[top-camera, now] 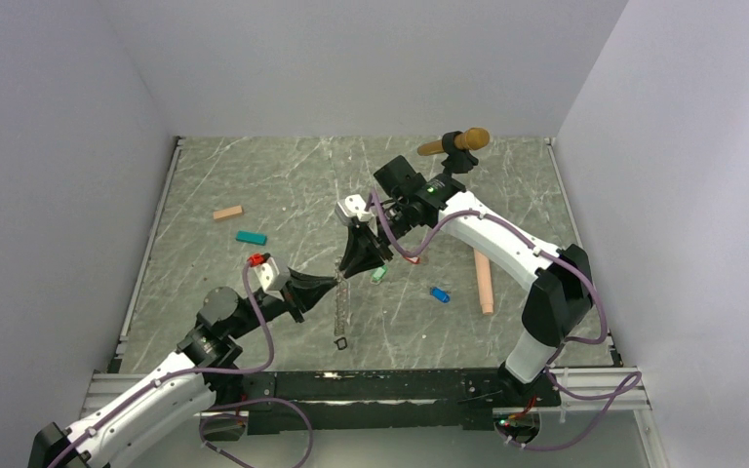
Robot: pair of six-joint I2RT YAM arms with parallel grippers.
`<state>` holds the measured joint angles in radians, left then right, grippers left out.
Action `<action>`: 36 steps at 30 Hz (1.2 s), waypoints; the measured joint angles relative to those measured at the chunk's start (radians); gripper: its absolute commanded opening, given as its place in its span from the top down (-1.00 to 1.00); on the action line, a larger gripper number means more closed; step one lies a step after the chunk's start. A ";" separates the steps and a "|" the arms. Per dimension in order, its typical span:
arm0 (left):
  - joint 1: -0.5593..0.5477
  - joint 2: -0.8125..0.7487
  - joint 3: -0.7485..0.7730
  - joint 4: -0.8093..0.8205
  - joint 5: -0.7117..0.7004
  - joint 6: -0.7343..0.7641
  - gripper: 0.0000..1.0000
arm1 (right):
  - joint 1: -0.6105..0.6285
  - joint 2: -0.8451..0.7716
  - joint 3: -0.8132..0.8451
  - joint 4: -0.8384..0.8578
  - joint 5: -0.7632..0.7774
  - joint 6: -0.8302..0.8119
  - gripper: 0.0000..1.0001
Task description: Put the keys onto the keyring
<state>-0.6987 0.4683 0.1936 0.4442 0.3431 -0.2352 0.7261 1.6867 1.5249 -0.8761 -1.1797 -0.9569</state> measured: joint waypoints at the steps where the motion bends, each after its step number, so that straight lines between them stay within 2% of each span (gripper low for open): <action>1: 0.000 -0.002 -0.008 0.019 -0.002 -0.008 1.00 | 0.002 0.000 0.000 0.000 0.001 0.000 0.50; 12: 0.002 -0.003 -0.070 0.185 -0.007 -0.071 1.00 | 0.003 0.000 0.000 0.002 0.001 0.000 0.51; 19: 0.007 0.003 -0.076 0.238 0.055 -0.061 1.00 | 0.003 0.000 0.008 -0.073 -0.032 -0.069 0.51; 28: 0.025 -0.073 -0.082 0.240 0.205 0.103 1.00 | -0.005 0.001 0.062 -0.224 -0.060 -0.212 0.49; 36: 0.036 -0.076 -0.021 0.112 0.305 0.236 1.00 | -0.029 0.000 0.060 -0.183 -0.055 -0.166 0.50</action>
<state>-0.6624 0.3927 0.1726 0.5560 0.6483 0.0006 0.6971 1.6871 1.5852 -1.0588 -1.2350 -1.1233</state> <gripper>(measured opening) 0.012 0.255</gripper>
